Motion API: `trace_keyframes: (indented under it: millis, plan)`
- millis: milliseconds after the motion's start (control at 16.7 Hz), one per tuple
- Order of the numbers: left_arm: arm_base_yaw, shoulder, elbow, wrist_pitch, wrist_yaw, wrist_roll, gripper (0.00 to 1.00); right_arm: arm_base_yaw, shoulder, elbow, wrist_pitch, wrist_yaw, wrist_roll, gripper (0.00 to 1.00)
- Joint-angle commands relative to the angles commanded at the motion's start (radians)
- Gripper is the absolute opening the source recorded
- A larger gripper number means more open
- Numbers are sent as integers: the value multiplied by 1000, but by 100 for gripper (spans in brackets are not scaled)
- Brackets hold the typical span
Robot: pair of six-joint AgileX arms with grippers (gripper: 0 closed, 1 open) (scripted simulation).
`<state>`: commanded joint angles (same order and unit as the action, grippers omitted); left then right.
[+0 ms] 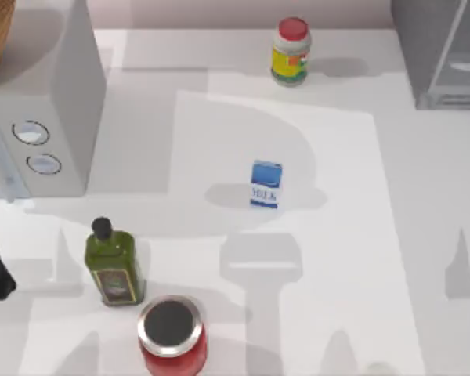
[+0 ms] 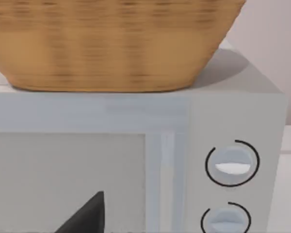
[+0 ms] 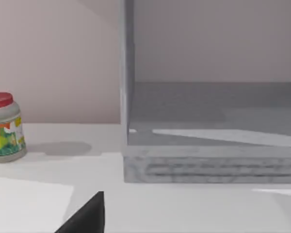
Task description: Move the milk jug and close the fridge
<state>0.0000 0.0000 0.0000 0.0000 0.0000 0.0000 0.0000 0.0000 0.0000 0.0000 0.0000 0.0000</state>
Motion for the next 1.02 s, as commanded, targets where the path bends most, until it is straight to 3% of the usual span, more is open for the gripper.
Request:
trace_keyframes:
  millis: [180, 360, 1020]
  plan:
    - [0, 0, 0, 0, 0, 0, 100, 14, 13, 1, 13, 14, 1, 100]
    - [0, 0, 0, 0, 0, 0, 100, 112, 104, 2, 99, 112, 7, 100]
    - [0, 0, 0, 0, 0, 0, 100, 795, 661, 18, 622, 801, 17, 100]
